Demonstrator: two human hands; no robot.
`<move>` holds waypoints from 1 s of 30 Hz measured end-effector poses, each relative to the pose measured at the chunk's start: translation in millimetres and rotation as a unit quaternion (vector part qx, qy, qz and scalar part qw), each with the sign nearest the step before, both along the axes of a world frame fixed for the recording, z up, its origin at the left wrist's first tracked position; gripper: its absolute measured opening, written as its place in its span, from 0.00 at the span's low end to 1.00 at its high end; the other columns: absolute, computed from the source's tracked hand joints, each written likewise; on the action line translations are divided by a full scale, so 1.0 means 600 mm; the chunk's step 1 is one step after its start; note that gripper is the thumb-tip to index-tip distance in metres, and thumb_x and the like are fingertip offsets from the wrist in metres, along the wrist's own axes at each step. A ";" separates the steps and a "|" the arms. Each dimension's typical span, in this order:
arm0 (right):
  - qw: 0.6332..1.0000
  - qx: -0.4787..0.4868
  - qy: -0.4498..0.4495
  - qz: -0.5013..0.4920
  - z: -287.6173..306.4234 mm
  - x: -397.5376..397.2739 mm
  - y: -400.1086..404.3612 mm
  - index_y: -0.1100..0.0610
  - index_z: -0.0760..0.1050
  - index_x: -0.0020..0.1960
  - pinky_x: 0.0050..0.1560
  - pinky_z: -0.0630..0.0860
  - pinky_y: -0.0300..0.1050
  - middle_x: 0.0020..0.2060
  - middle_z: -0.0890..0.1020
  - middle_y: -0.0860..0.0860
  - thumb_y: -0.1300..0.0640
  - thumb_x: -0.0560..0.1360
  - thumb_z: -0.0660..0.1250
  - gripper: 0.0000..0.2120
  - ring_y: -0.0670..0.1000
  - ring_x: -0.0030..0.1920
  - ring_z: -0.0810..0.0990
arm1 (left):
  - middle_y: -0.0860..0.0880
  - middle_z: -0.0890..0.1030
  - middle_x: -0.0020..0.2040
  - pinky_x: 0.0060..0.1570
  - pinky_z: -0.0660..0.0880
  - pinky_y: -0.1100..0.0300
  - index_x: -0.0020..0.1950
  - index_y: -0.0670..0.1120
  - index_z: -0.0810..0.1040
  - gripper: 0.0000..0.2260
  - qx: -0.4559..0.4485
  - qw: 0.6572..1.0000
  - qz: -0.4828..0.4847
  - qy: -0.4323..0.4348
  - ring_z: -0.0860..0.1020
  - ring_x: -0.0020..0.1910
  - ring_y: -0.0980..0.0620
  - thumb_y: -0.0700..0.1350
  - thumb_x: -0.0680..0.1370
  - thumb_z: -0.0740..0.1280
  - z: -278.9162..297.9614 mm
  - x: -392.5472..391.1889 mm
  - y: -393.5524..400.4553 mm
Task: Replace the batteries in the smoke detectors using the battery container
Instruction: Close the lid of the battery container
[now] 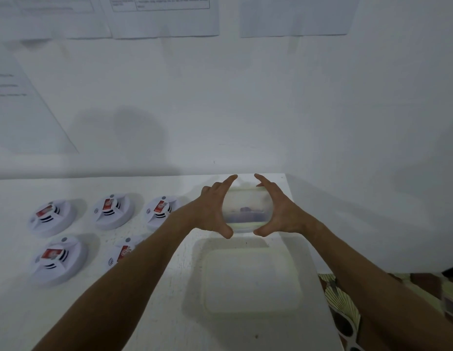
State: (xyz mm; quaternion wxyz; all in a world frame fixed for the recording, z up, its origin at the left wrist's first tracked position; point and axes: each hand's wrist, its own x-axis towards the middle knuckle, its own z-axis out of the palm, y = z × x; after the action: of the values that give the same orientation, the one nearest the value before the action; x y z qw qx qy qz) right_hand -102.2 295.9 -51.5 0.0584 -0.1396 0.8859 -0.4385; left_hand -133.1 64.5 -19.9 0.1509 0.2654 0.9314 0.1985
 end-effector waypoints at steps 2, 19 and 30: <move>1.000 0.013 0.002 0.007 -0.001 -0.003 -0.001 0.41 0.48 0.76 0.61 0.65 0.31 0.67 0.64 0.46 0.52 0.56 0.81 0.60 0.42 0.65 0.65 | 0.47 0.59 0.73 0.67 0.63 0.45 0.76 0.58 0.41 0.57 -0.007 1.000 -0.001 0.004 0.59 0.70 0.43 0.55 0.59 0.77 -0.003 -0.003 0.001; 1.000 -0.014 -0.022 -0.006 0.007 0.011 0.001 0.46 0.47 0.78 0.64 0.65 0.36 0.71 0.61 0.47 0.56 0.58 0.84 0.61 0.48 0.69 0.64 | 0.47 0.60 0.74 0.68 0.60 0.49 0.78 0.53 0.43 0.57 0.024 0.999 -0.006 0.023 0.59 0.71 0.44 0.55 0.59 0.76 -0.004 0.005 -0.001; 0.979 -0.171 -0.049 -0.099 0.027 0.220 0.024 0.35 0.48 0.75 0.69 0.67 0.43 0.75 0.57 0.34 0.32 0.62 0.74 0.51 0.37 0.72 0.62 | 0.62 0.61 0.74 0.68 0.67 0.55 0.77 0.64 0.47 0.57 0.258 0.953 0.133 -0.082 0.64 0.71 0.58 0.65 0.57 0.78 0.015 0.200 -0.100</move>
State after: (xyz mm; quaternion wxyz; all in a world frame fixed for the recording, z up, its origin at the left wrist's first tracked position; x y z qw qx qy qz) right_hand 30.1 310.3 -35.4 0.0331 -0.0379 0.8033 -0.5935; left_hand -13.1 4.3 -11.0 0.1256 0.1519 0.8597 0.4712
